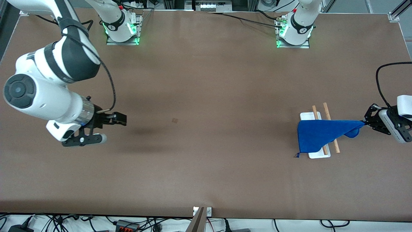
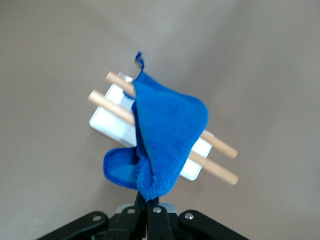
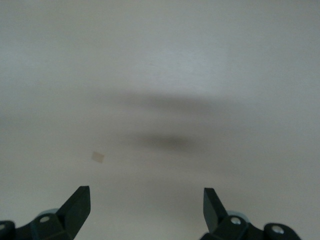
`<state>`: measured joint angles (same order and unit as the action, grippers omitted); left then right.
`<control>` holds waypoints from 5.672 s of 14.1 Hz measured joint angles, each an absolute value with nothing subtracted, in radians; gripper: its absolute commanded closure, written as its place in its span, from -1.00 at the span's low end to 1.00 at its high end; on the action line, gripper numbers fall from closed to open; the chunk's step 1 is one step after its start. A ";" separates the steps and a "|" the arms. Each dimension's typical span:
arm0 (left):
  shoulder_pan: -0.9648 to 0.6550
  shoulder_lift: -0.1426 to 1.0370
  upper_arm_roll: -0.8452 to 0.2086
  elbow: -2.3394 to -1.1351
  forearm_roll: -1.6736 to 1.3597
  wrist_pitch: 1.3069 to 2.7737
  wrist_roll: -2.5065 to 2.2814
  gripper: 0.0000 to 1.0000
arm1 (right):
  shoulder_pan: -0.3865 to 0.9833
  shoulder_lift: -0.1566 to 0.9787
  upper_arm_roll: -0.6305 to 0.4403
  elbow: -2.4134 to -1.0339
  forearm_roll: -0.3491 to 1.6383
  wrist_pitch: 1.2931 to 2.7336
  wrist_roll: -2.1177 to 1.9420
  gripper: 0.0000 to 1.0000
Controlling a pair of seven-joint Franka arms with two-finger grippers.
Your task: Pass towel and hang on rack
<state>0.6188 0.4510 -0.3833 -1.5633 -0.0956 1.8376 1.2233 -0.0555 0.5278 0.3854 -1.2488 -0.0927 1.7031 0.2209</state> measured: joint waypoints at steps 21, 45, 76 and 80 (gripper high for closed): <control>0.710 0.698 -0.372 -1.541 -0.092 1.912 1.243 0.99 | -0.063 0.238 0.016 -1.353 -0.063 1.576 0.020 -1.00; 0.656 0.692 -0.383 -0.983 -0.002 1.226 0.867 -1.00 | -0.062 0.050 0.023 -1.649 -0.061 1.753 -0.017 -1.00; 0.077 0.162 0.001 -1.434 0.030 1.447 0.197 -1.00 | -0.063 0.039 0.021 -1.621 -0.061 1.678 -0.018 -1.00; 0.051 0.090 0.003 -1.508 0.037 1.465 0.103 -1.00 | -0.063 0.039 0.021 -1.621 -0.061 1.678 -0.018 -1.00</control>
<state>0.0512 0.0901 0.0032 -1.5082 0.0374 1.4654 0.1030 -0.0626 0.0393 0.0209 -1.6213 -0.0607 1.6779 -0.0177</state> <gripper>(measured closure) 0.000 0.000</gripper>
